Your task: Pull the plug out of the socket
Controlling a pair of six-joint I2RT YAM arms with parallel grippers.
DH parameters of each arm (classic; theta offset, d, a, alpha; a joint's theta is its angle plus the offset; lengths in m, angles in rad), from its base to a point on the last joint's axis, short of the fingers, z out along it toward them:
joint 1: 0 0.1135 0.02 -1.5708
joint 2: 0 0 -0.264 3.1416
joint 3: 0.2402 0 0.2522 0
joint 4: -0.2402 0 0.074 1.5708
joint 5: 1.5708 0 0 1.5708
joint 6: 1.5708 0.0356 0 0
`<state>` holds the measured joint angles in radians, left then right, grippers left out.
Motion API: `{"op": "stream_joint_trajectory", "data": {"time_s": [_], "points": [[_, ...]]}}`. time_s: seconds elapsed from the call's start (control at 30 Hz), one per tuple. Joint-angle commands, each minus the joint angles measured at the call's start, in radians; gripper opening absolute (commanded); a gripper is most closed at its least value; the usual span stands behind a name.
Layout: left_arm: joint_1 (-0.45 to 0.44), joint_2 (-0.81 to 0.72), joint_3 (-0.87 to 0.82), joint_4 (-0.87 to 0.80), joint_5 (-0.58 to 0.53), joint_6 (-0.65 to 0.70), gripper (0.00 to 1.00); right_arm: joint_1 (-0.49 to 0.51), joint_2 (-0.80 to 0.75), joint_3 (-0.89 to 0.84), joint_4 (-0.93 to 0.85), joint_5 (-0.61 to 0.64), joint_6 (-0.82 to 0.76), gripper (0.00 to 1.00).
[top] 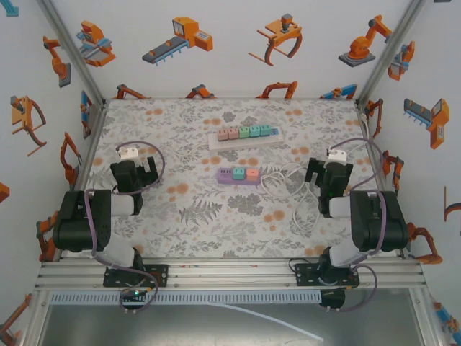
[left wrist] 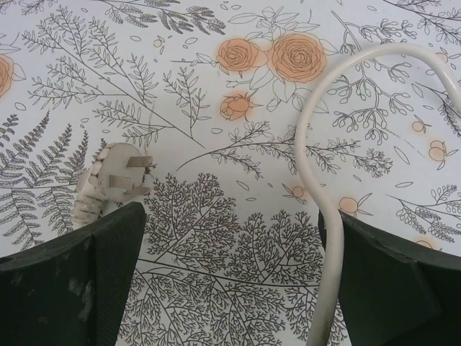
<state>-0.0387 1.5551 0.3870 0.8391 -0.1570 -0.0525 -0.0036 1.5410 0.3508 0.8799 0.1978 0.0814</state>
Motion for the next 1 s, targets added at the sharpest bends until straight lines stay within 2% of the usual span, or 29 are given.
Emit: {"op": "stream_joint_trajectory", "data": {"time_s": [0.0, 0.57, 0.83, 0.97], "points": [[0.0, -0.015, 0.016, 0.005, 0.004, 0.004, 0.97, -0.007, 0.001, 0.02, 0.018, 0.0, 0.01, 0.99], [0.007, -0.015, 0.014, 0.007, 0.018, -0.001, 0.97, -0.007, -0.001, 0.012, 0.027, 0.024, 0.019, 0.99], [0.006, -0.016, 0.013, 0.008, 0.017, 0.001, 0.97, -0.007, -0.006, -0.036, 0.113, 0.042, 0.026, 0.99], [-0.002, -0.024, 0.012, 0.009, -0.019, -0.001, 0.97, -0.007, -0.083, -0.013, 0.018, -0.009, 0.005, 0.99]]}}
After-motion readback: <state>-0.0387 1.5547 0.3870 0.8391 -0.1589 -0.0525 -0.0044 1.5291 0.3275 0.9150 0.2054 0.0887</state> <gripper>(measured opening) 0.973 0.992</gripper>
